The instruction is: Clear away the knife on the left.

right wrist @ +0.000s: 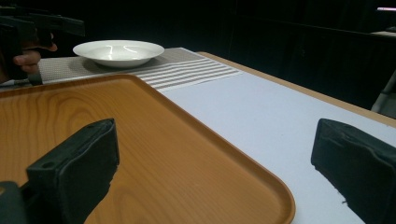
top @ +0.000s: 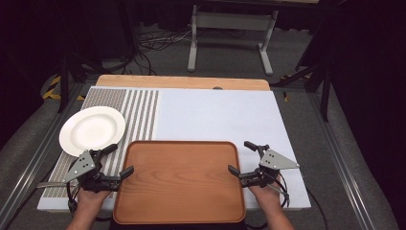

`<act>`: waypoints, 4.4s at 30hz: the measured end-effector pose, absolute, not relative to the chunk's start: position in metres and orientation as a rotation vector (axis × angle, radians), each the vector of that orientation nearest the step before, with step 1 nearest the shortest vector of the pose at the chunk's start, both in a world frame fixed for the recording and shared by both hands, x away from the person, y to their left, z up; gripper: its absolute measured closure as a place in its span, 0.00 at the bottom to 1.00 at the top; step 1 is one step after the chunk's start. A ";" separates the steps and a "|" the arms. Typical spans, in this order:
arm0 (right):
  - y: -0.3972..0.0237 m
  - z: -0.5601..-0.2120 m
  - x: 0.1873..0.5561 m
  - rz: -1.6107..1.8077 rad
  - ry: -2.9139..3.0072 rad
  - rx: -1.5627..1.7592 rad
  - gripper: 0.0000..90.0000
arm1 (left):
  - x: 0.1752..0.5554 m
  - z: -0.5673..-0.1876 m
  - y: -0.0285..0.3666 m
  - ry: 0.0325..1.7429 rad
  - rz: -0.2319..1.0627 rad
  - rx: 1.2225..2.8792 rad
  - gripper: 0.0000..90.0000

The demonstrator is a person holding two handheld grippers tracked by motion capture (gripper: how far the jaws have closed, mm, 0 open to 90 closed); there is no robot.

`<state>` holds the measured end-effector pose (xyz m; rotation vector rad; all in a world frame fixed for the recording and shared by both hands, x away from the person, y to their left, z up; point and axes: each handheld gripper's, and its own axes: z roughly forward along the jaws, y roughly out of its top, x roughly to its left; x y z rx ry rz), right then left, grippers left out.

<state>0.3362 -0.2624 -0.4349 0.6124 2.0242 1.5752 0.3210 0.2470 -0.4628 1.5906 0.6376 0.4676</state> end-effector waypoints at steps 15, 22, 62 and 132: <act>-0.263 -0.434 0.335 1.587 2.024 0.606 0.02 | 0.320 -0.459 0.243 0.608 0.453 1.620 0.00; -0.264 -0.434 0.335 1.592 2.024 0.609 0.02 | 0.321 -0.452 0.240 0.635 0.426 1.656 0.01; -0.265 -0.435 0.337 1.608 2.049 0.601 0.02 | 0.332 -0.397 0.276 0.576 0.349 2.053 0.09; -0.267 -0.434 0.336 1.636 2.044 0.597 0.02 | 0.348 -0.420 0.341 0.353 0.113 2.778 0.33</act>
